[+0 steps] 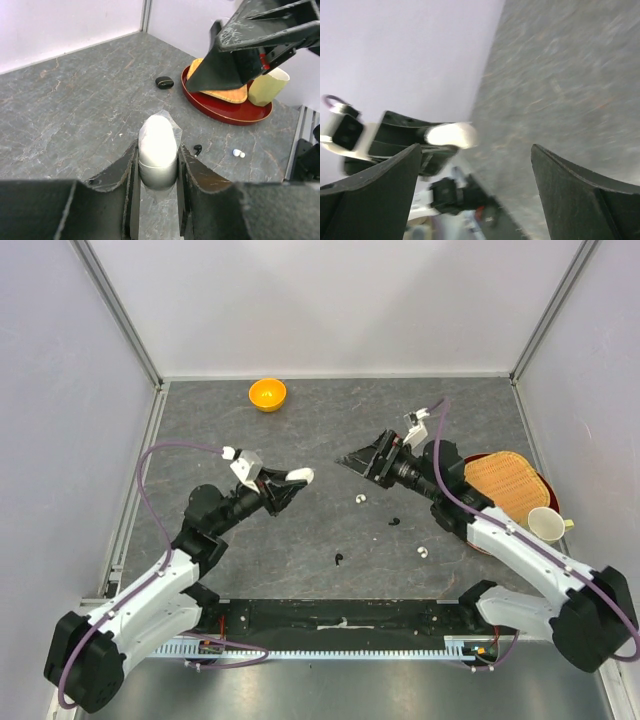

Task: Insert the wireless bluetooth earbuds into the charging case
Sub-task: Pick up the charging case at the center of the board.

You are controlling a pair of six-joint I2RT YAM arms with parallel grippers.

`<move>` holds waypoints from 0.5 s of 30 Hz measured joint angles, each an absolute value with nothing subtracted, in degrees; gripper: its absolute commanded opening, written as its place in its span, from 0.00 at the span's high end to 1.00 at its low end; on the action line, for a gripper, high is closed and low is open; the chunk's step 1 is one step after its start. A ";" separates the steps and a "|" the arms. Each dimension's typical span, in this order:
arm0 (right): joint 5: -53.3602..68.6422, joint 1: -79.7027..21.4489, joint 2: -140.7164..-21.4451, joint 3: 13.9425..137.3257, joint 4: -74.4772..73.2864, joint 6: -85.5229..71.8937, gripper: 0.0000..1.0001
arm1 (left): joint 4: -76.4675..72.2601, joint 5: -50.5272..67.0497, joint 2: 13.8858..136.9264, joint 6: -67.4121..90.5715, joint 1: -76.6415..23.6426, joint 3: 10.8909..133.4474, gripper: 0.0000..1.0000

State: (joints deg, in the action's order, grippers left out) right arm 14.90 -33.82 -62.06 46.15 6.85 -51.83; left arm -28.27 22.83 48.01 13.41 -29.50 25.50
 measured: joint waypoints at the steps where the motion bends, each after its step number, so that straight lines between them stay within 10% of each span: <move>1: 17.34 -33.43 -63.13 44.10 10.96 -56.88 0.07 | -30.70 23.11 47.53 12.56 -29.56 23.35 0.98; 15: 29.26 -37.60 -72.03 40.25 29.50 -84.09 0.06 | -52.07 29.82 50.76 10.98 -29.78 21.54 0.98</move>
